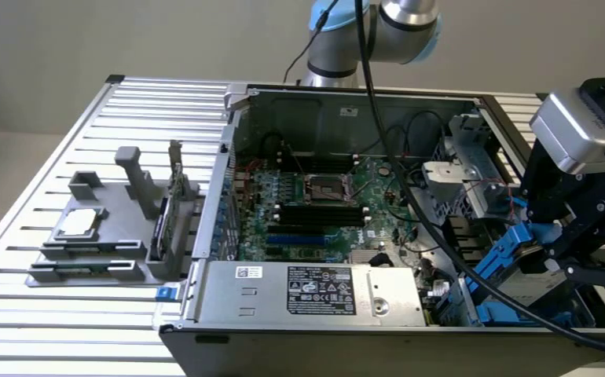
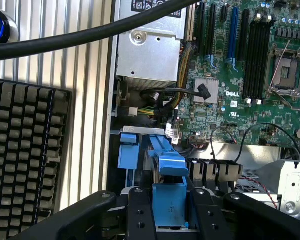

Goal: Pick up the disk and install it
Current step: 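Insert the disk into the insertion slot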

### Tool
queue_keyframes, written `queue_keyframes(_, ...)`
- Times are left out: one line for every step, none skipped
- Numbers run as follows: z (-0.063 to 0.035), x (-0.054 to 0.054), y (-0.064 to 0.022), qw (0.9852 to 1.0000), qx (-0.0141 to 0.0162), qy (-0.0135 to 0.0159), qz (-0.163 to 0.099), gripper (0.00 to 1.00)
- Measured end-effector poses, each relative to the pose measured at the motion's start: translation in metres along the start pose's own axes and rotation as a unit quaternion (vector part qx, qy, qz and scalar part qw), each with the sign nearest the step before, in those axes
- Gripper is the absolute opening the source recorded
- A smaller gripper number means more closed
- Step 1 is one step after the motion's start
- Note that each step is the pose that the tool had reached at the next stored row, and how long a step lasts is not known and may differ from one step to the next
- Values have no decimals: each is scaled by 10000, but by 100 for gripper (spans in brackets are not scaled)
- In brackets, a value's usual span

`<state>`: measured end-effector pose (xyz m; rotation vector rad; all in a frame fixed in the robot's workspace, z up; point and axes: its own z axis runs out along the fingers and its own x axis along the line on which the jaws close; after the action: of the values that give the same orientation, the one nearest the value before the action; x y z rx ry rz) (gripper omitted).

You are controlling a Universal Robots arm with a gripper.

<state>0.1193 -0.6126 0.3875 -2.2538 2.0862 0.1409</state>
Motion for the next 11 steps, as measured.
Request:
queue_keyframes(0, 0, 0, 10000, 0, 0, 0, 32)
queue_keyframes(0, 0, 0, 10000, 0, 0, 0, 32)
queue_keyframes(0, 0, 0, 10000, 0, 0, 0, 32)
queue_keyframes(0, 0, 0, 10000, 0, 0, 0, 32)
queue_keyframes(0, 0, 0, 10000, 0, 0, 0, 32)
queue_keyframes(0, 0, 0, 10000, 0, 0, 0, 32)
queue_keyframes(0, 0, 0, 10000, 0, 0, 0, 32)
queue_keyframes(0, 0, 0, 10000, 0, 0, 0, 32)
queue_keyframes(0, 0, 0, 10000, 0, 0, 0, 32)
queue_keyframes(0, 0, 0, 10000, 0, 0, 0, 32)
queue_keyframes(0, 0, 0, 10000, 0, 0, 0, 32)
